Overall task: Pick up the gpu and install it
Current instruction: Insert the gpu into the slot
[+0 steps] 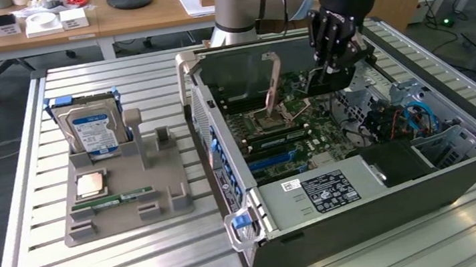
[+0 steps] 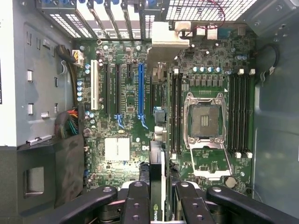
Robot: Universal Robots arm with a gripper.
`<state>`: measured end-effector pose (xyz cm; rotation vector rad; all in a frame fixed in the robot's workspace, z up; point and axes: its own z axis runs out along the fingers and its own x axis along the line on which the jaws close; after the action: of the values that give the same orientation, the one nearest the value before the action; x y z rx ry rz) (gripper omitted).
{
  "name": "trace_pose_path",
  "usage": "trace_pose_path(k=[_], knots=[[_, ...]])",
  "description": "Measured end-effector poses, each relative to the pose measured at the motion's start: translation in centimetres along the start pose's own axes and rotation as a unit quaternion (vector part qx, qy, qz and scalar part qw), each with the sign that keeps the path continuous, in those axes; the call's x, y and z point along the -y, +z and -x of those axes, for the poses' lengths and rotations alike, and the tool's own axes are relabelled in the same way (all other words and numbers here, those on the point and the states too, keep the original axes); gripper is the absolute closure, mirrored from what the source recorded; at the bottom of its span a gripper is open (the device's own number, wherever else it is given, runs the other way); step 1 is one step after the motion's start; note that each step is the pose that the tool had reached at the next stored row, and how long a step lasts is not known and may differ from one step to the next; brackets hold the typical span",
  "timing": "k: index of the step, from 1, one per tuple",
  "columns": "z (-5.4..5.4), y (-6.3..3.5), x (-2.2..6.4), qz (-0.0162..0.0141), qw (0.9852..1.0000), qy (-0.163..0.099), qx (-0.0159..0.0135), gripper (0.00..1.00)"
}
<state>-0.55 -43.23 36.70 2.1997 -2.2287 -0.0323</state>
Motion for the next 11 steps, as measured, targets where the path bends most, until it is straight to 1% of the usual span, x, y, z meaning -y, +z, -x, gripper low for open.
trace_pose_path(k=[2, 8, 11], knots=[[0.00, 0.23, 0.00, 0.0000, 1.0000, 0.000, 0.0000, 0.74], [0.00, 0.27, 0.00, 0.0000, 1.0000, 0.000, -0.0001, 0.74], [0.00, 0.45, 0.00, 0.0000, 1.0000, 0.000, 0.0000, 0.74]])
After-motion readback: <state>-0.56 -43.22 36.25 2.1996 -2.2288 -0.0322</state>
